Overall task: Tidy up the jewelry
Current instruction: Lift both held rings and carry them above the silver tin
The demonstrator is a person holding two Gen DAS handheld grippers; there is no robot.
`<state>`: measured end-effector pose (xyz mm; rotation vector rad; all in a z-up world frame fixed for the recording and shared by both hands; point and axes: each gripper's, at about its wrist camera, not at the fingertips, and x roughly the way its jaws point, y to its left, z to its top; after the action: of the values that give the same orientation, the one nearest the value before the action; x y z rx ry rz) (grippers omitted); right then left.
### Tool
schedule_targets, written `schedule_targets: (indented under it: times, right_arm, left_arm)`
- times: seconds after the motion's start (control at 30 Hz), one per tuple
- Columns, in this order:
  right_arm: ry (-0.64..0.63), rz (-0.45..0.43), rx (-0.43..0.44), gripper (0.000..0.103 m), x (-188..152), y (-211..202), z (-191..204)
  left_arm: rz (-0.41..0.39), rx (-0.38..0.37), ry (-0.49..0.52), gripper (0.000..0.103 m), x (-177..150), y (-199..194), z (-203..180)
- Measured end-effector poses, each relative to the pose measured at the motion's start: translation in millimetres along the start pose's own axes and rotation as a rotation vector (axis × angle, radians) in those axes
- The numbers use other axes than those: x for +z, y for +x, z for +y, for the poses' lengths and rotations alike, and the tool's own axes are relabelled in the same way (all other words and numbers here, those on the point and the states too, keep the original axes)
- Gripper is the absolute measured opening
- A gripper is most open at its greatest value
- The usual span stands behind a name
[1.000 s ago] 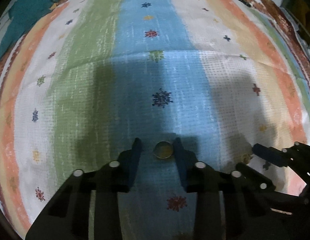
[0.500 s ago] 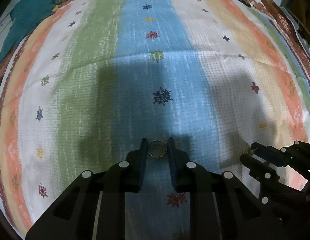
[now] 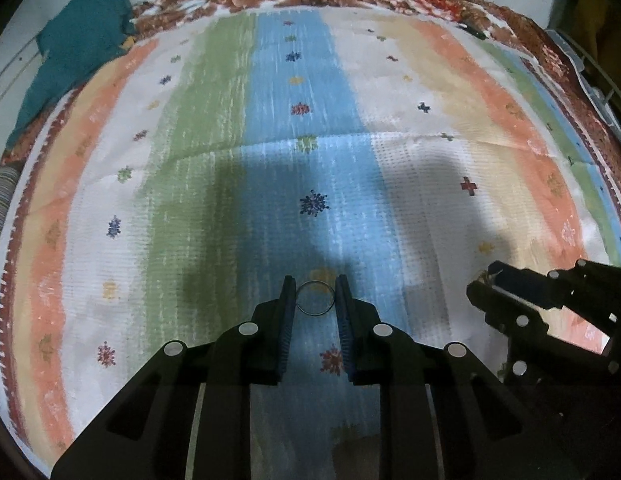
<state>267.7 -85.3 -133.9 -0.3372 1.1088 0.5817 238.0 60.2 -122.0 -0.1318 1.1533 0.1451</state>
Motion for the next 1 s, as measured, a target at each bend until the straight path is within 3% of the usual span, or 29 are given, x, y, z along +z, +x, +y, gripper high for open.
schedule_targets:
  times: [0.27, 1.0]
  right_arm:
    - [0.019, -0.123, -0.011, 0.019, 1.4, -31.5, -0.1]
    - [0.060, -0.285, 0.015, 0.019, -19.1, -87.8, 5.8]
  left_arm:
    - [-0.082, -0.023, 0.023, 0.019, -2.9, -34.5, -8.7]
    - [-0.276, -0.055, 0.028, 0.020, -34.6, -109.6, -18.5]
